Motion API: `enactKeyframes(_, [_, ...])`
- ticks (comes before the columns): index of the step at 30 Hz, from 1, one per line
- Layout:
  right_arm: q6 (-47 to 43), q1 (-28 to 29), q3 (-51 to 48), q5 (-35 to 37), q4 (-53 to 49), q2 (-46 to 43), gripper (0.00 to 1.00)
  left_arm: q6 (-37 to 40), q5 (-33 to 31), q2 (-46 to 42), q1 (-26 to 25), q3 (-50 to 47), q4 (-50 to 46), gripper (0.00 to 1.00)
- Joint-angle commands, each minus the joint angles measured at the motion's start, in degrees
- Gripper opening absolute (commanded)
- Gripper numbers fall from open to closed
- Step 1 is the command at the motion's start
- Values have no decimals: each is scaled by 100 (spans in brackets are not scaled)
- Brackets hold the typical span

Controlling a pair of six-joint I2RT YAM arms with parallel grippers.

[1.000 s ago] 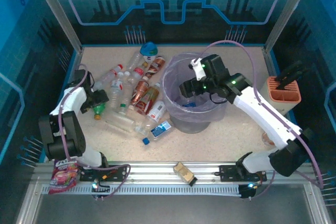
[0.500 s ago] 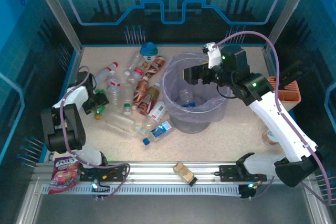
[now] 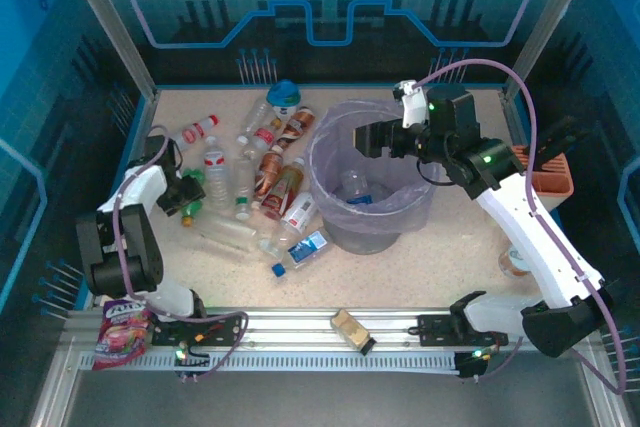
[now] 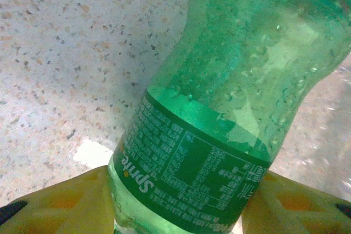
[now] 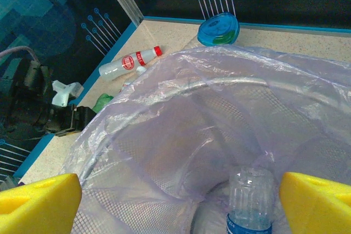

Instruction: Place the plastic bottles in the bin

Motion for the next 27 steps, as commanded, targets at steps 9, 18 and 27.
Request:
enactKeyframes(9, [-61, -99, 417, -372, -64, 136, 93, -128, 278, -1687, -540, 1197, -1056, 43])
enactKeyframes(18, [-57, 3, 1134, -672, -54, 609, 93, -652, 1469, -2320, -2137, 1492, 144, 42])
enactKeyframes(27, [84, 475, 1981, -1095, 150, 1344, 95, -782, 1858, -2291, -3410, 1832, 973, 40])
